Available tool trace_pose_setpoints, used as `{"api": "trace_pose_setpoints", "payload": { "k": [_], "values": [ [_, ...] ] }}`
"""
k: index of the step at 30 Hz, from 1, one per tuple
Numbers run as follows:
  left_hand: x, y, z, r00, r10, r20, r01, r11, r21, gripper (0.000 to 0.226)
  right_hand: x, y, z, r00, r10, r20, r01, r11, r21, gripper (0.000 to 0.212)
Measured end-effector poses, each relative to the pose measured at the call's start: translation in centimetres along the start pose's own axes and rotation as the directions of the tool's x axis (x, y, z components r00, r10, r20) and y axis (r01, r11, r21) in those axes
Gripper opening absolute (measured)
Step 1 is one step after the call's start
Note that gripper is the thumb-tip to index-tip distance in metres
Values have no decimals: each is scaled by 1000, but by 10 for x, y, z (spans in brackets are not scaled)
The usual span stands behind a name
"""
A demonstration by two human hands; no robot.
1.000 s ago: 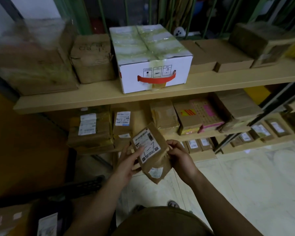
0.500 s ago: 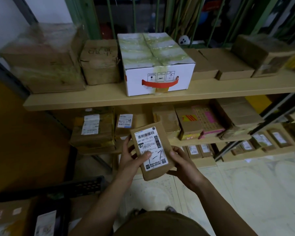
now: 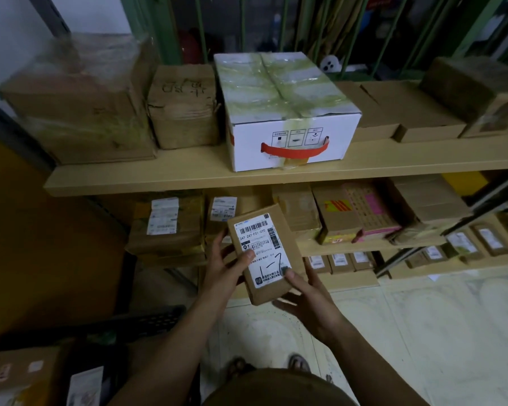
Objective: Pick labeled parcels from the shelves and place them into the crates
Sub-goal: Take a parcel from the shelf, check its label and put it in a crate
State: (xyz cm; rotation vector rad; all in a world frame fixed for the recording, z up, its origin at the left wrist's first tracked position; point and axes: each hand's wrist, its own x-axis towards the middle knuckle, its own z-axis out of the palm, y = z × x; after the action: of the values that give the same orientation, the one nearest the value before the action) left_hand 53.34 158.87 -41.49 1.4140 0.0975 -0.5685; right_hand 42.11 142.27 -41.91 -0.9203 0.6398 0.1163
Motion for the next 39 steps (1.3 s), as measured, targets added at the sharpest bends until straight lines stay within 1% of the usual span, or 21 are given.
{"api": "trace_pose_setpoints", "payload": {
  "k": [3,4,5,6,7,9,10,11,12,13,14,15,17,20,22,24,26,28,32,36,39],
  "values": [
    [18,4,-6,999,-36,-19,38,994,105,72,18,15,18,997,77,7,-77,989,123,67],
    [23,9,-7,999,-44,-23,48,984,173,66,25,18,25,995,99,-15,-96,983,154,64],
    [29,15,-9,999,-21,-29,28,962,271,58,33,19,30,992,121,-39,-111,976,188,61],
    [35,22,-12,999,38,-31,-23,918,396,49,43,18,36,987,145,-68,-127,967,222,58],
    [42,29,-18,991,131,-35,-91,837,540,42,53,15,42,982,164,-90,-136,955,263,56],
    [59,41,-34,948,319,2,-194,572,797,34,76,6,53,977,180,-118,-128,928,350,51],
    [69,44,-45,928,370,43,-216,438,873,34,87,1,59,975,178,-132,-117,920,374,50],
    [80,45,-56,926,368,80,-205,314,927,40,97,-4,65,974,173,-145,-105,916,388,51],
    [90,44,-66,942,319,105,-177,206,962,49,107,-8,70,972,167,-164,-91,915,394,53],
    [97,42,-75,967,228,114,-145,124,982,60,116,-10,75,969,159,-190,-75,920,386,52],
    [103,39,-82,983,140,121,-132,71,989,69,125,-13,78,964,147,-220,-58,929,366,51],
    [106,36,-87,990,64,125,-128,42,991,75,133,-15,82,960,135,-246,-44,939,342,49],
    [109,29,-92,989,-2,145,-145,3,989,86,147,-20,87,954,115,-278,-25,951,309,49],
    [111,25,-95,988,-8,155,-155,-26,988,94,166,-26,89,937,87,-340,6,964,265,49],
    [111,25,-97,986,-27,168,-169,-52,984,98,174,-28,84,924,87,-372,-13,980,198,50],
    [111,24,-98,982,-29,185,-187,-73,980,103,179,-28,77,911,86,-403,-40,992,122,58],
    [110,22,-99,981,-18,195,-196,-89,976,106,180,-26,70,913,103,-395,-77,994,81,63],
    [110,20,-100,981,-14,194,-195,-97,976,108,180,-23,67,923,118,-367,-105,993,57,60],
    [112,21,-103,978,-22,206,-207,-76,975,110,187,-22,58,926,132,-353,-146,989,-12,64],
    [115,23,-107,975,-41,217,-219,-60,974,112,192,-26,45,931,208,-301,-217,976,3,55],
    [114,21,-107,977,-42,210,-213,-61,975,112,191,-24,38,910,264,-319,-291,956,-39,51]
  ]
}}
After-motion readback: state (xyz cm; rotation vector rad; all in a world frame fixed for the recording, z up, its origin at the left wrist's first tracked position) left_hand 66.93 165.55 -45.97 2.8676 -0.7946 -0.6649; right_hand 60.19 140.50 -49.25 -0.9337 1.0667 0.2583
